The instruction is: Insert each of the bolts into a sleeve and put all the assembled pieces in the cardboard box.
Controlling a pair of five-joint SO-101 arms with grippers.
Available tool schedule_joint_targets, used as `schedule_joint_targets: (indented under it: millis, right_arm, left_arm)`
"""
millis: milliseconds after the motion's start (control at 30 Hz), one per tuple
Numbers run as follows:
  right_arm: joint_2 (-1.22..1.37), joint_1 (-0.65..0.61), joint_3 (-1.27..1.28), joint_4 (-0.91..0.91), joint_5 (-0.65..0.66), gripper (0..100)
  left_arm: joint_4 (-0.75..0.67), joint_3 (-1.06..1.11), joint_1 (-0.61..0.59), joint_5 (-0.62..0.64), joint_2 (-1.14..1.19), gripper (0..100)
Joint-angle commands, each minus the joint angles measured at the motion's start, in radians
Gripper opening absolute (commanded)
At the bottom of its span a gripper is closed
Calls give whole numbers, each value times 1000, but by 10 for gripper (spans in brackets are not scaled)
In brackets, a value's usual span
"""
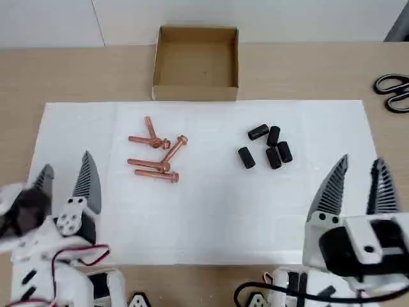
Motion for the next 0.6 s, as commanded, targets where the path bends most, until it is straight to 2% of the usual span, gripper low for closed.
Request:
schedule_joint_targets:
  millis: [0,167,300,467,567]
  right_arm:
    - [197,7,-196,-4,5,148]
    - [479,5,-453,107,-147,148]
    - [719,-27,-608,297,-264,148]
    - [1010,-157,-793,549,-275,148]
    - [1150,-199,-835,593,-273,148]
  left_arm:
    - [-3,-127,-6,-3,118,224]
    - [5,-268,-6,-2,399,224]
    - [133,-412,-2,44,651,224]
    - [325,-621,-3,44,1007,224]
    - [423,-722,-2,41,1209,224]
